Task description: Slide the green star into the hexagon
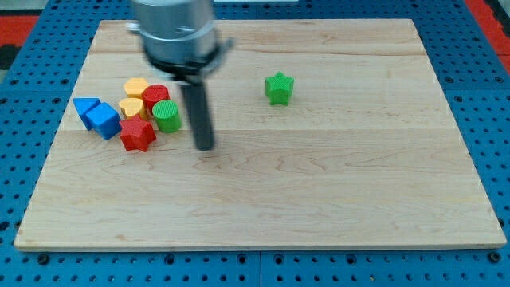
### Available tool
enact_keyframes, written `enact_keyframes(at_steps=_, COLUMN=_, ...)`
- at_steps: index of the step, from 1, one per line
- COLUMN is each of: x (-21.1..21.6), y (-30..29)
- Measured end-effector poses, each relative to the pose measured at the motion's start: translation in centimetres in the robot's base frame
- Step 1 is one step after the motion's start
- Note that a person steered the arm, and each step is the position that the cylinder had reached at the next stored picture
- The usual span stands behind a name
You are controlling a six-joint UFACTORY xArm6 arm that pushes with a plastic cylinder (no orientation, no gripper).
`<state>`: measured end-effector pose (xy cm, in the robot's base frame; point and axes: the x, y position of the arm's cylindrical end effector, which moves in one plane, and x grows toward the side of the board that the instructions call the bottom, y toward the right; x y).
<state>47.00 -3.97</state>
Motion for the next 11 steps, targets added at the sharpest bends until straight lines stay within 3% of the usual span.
enact_keyframes(at_steps=1, x=-3.5, y=11.1)
enact_keyframes(at_steps=3, x=-9.9, y=6.3)
enact_keyframes(at_steps=6, x=-15.1, y=9.6)
enact_keyframes(at_steps=7, x=-17.8, y=5.4)
enact_keyframes(at_steps=8, x=-18.9, y=4.9)
enact_keyframes(at_steps=9, x=-20.2, y=8.2)
enact_keyframes(at_steps=11, x=-24.9, y=-2.1)
